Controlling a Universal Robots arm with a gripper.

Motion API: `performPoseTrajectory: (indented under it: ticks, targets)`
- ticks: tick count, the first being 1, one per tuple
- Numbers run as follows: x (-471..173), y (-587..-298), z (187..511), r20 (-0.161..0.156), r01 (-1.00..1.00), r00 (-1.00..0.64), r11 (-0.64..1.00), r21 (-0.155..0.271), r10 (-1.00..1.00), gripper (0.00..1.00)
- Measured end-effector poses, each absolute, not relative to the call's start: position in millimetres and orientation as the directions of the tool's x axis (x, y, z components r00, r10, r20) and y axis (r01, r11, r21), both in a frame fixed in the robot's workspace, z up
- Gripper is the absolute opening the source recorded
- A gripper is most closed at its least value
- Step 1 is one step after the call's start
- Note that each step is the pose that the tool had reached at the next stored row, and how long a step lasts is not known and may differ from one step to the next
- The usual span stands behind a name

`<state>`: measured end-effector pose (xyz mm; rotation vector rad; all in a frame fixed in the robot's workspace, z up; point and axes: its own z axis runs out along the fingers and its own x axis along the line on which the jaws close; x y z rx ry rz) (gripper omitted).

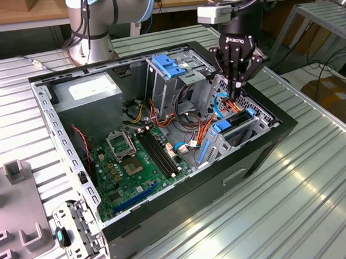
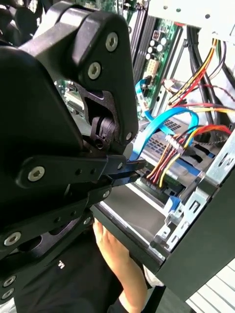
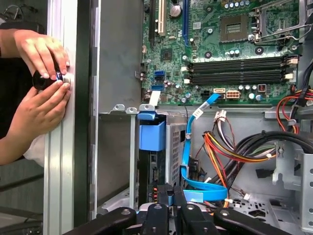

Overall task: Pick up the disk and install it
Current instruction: 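Insert the second disk wire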

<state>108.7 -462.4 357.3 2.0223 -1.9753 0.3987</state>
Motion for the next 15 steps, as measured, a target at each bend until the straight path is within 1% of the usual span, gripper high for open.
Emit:
performPoseTrajectory:
  ticks: [4, 7, 8, 15]
  targets:
    - [108, -472, 357, 0.364, -1.0, 0.023, -0.022, 0.009, -0.931, 0.16]
    - [107, -474, 357, 0.323, -1.0, 0.023, -0.022, 0.006, -0.946, 0.16]
    - [107, -475, 357, 0.304, -1.0, 0.022, -0.022, 0.005, -0.952, 0.16]
    - [107, -476, 357, 0.302, -1.0, 0.022, -0.022, 0.005, -0.953, 0.16]
